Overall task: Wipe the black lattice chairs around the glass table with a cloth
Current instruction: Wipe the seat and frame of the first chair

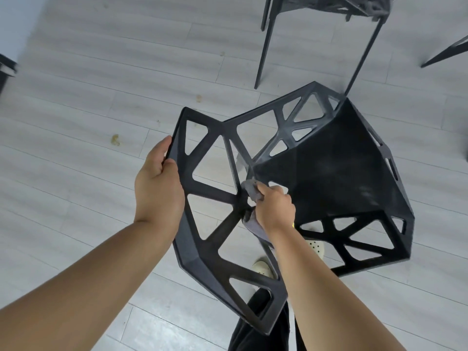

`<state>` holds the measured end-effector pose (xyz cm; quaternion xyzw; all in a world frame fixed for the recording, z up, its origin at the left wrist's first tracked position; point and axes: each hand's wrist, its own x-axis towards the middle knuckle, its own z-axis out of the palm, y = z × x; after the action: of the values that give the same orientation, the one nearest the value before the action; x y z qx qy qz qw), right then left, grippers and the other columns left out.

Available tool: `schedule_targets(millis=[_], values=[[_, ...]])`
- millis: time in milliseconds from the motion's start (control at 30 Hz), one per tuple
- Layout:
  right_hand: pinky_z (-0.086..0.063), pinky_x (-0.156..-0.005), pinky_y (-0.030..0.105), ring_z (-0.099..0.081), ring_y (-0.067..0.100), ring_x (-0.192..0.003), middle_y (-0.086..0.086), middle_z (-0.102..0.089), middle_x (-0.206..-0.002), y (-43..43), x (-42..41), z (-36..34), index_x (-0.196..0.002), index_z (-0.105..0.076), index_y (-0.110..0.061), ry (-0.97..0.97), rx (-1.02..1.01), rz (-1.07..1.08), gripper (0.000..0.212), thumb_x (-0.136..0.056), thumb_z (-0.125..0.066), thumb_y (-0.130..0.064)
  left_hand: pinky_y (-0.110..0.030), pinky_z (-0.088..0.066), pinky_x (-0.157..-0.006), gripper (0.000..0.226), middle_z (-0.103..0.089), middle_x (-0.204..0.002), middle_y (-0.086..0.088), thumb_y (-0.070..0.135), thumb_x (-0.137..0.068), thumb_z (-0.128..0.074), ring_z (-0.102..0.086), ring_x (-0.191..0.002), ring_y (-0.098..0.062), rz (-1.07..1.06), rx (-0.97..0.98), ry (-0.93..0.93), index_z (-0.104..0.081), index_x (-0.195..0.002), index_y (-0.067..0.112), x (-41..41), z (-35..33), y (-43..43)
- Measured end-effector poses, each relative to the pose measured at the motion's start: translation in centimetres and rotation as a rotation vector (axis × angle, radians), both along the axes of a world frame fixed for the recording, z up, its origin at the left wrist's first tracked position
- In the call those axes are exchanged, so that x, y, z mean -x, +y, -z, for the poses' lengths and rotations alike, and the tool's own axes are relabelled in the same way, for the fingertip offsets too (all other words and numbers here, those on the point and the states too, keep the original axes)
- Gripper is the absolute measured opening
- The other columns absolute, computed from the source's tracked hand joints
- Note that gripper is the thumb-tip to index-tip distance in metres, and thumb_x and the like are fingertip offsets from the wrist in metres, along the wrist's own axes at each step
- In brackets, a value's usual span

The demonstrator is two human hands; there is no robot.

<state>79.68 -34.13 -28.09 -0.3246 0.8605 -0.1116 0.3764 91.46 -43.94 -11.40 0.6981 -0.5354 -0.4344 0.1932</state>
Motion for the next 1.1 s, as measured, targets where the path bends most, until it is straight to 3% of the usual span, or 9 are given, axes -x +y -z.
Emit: schedule_targets(millis=[100,167,200,300,433,700,833,967,1100], values=[[-0.038,-0.098,0.044,-0.042,0.030,-0.118,-0.004,-0.047,-0.136,1.1,-0.3,1.1,-0.138,-0.042,-0.039,-0.180,0.009,-0.113,0.050,-0.096,-0.038,-0.014,-0.012,-0.033,-0.036,0.048,-0.056,-0.078,0.011,0.015,-0.097,-0.030,-0.035,-0.039,-0.002,-0.002,0.014,-0.012,-0.047,-0.134,0.040,-0.3,0.3,0.0],[-0.037,-0.100,0.044,-0.042,0.028,-0.119,-0.008,-0.050,-0.134,1.9,-0.7,1.1,-0.137,-0.044,-0.040,-0.278,0.051,-0.163,0.053,-0.094,-0.037,-0.010,-0.010,-0.034,-0.038,0.048,-0.064,-0.105,0.006,0.015,-0.097,-0.030,-0.038,-0.039,0.001,0.002,0.023,-0.012,-0.047,-0.134,0.039,-0.4,0.4,0.1],[-0.037,-0.101,0.043,-0.042,0.026,-0.119,-0.009,-0.051,-0.132,2.4,-0.6,0.7,-0.135,-0.046,-0.040,-0.293,0.083,-0.183,0.054,-0.092,-0.038,-0.008,-0.009,-0.034,-0.039,0.048,-0.060,-0.119,0.013,0.015,-0.097,-0.030,-0.040,-0.041,0.002,0.004,0.025,-0.009,-0.047,-0.135,0.039,-0.4,0.4,0.1],[-0.037,-0.101,0.036,-0.044,0.023,-0.120,-0.001,-0.053,-0.130,3.5,-0.9,-2.0,-0.133,-0.052,-0.033,-0.301,0.250,-0.311,0.053,-0.090,-0.046,-0.004,-0.009,-0.035,-0.041,0.049,-0.047,-0.120,0.036,0.014,-0.097,-0.030,-0.042,-0.044,0.002,-0.004,0.024,-0.003,-0.046,-0.136,0.039,-0.3,0.4,0.3],[-0.041,-0.090,0.027,-0.049,0.021,-0.103,-0.011,-0.055,-0.127,5.0,-3.5,-7.9,-0.132,-0.054,-0.032,-0.320,0.508,-0.402,0.058,-0.083,-0.056,-0.001,-0.009,-0.034,-0.039,0.049,-0.049,-0.139,-0.006,0.015,-0.096,-0.030,-0.040,-0.040,0.003,0.003,0.038,-0.010,-0.046,-0.136,0.038,-0.4,0.5,0.3],[-0.043,-0.072,0.037,-0.052,0.018,-0.085,-0.014,-0.058,-0.114,9.0,-5.3,-12.6,-0.117,-0.062,-0.034,-0.081,0.815,-0.515,0.045,-0.080,-0.047,-0.013,-0.010,-0.034,-0.039,0.048,-0.052,-0.136,-0.005,0.015,-0.096,-0.030,-0.039,-0.039,0.003,-0.005,0.040,-0.014,-0.045,-0.137,0.037,-0.4,0.7,0.3],[-0.047,-0.074,0.038,-0.055,0.019,-0.088,-0.017,-0.061,-0.116,7.6,-4.5,-6.9,-0.113,-0.065,-0.033,-0.079,0.787,-0.363,0.049,-0.077,-0.053,-0.002,-0.012,-0.037,-0.050,0.048,-0.054,-0.133,-0.006,0.016,-0.096,-0.031,-0.056,-0.065,-0.006,-0.013,0.039,-0.020,-0.047,-0.134,0.039,-0.3,0.7,0.3],[-0.050,-0.067,0.035,-0.053,0.021,-0.075,-0.012,-0.067,-0.104,5.7,-2.1,-0.9,-0.101,-0.070,-0.031,0.057,0.588,-0.389,0.047,-0.071,-0.057,0.003,-0.016,-0.039,-0.056,0.048,-0.061,-0.121,0.000,0.017,-0.095,-0.030,-0.048,-0.065,-0.003,0.005,0.037,-0.026,-0.048,-0.133,0.041,-0.4,0.9,0.2],[-0.045,-0.075,0.037,-0.047,0.021,-0.085,-0.008,-0.062,-0.101,3.0,0.3,1.7,-0.099,-0.066,-0.031,0.039,0.328,-0.462,0.039,-0.080,-0.050,-0.001,-0.015,-0.040,-0.056,0.046,-0.061,-0.112,0.012,0.017,-0.096,-0.030,-0.049,-0.065,-0.001,0.011,0.044,-0.051,-0.047,-0.132,0.041,-0.4,1.0,0.1]])
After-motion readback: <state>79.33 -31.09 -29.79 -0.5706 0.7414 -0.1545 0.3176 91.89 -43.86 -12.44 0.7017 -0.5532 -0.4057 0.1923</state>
